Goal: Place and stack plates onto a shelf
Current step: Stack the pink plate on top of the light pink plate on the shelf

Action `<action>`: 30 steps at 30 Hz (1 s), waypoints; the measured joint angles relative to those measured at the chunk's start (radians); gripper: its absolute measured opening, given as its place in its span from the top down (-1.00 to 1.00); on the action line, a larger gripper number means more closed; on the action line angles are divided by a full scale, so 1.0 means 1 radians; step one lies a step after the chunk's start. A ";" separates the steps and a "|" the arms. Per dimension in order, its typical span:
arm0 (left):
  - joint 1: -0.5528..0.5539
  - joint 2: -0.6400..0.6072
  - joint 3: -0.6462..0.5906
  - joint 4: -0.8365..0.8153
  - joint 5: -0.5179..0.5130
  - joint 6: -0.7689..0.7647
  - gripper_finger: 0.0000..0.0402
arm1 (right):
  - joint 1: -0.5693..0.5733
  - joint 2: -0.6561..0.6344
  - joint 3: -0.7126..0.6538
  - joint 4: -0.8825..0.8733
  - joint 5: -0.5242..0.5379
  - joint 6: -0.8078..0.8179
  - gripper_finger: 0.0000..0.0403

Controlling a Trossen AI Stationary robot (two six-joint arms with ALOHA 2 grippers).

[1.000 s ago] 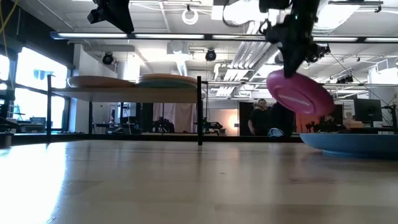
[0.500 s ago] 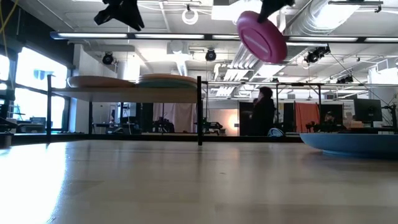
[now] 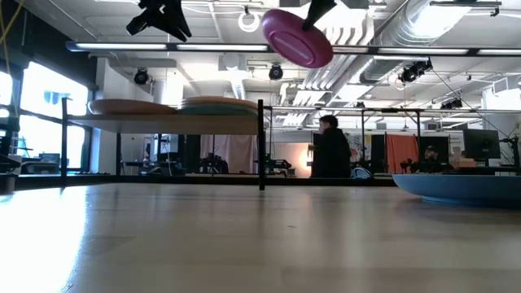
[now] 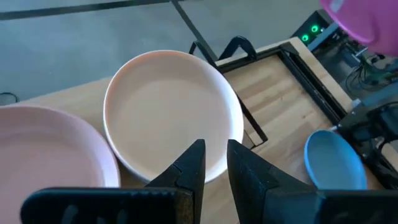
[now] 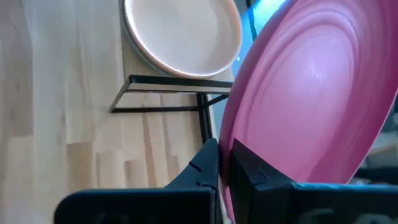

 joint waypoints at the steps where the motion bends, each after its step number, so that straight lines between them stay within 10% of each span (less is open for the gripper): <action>1: 0.000 0.000 0.000 0.001 0.009 0.000 0.71 | 0.000 0.016 0.008 0.000 0.000 -0.027 1.00; 30: 0.065 0.123 0.000 0.240 0.069 -0.288 0.46 | 0.016 0.160 0.025 0.038 -0.067 -0.542 1.00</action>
